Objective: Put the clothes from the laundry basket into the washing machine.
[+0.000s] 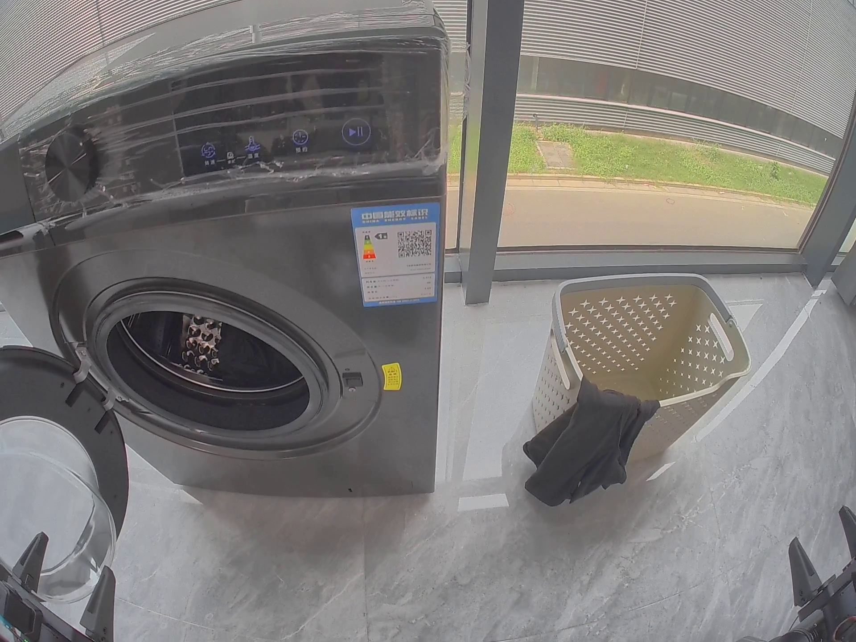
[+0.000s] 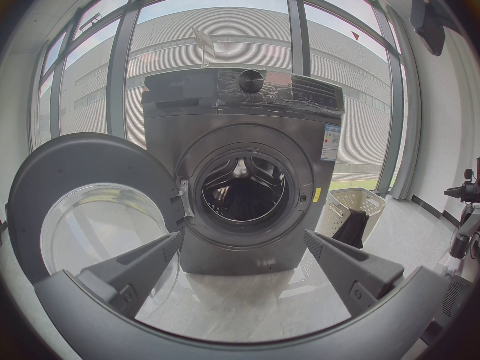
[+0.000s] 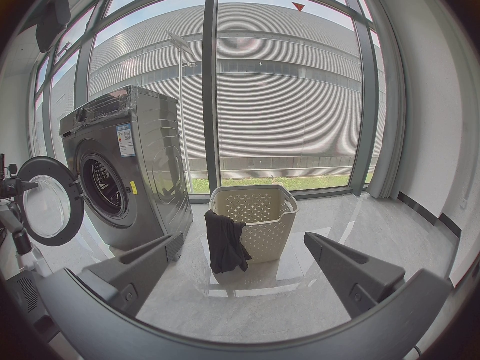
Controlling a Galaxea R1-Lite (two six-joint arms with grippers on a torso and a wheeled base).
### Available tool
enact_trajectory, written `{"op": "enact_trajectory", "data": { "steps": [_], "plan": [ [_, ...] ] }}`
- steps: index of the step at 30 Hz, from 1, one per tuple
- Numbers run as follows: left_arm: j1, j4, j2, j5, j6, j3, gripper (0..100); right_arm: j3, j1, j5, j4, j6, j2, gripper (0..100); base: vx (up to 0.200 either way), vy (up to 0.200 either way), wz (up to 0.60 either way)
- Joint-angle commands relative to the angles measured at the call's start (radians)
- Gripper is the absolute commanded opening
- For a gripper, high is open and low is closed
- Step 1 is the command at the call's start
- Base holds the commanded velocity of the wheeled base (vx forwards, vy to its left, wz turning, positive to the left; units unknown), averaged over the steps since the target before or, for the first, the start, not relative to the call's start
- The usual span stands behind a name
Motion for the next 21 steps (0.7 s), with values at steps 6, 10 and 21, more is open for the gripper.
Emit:
{"op": "enact_trajectory", "data": {
  "steps": [6,10,21],
  "plan": [
    [0.000,0.000,-0.015,0.001,0.004,0.018,100,0.006,0.000,0.000,0.000,0.000,-0.008,100,0.000,0.000,0.00],
    [0.000,0.000,-0.015,0.001,0.004,0.018,100,0.006,0.000,0.000,0.000,0.000,-0.008,100,0.000,-0.100,0.00],
    [0.000,0.000,-0.015,-0.001,0.001,0.018,100,0.006,0.000,0.000,0.000,0.000,-0.008,100,0.000,-0.200,0.00]
  ]
}}
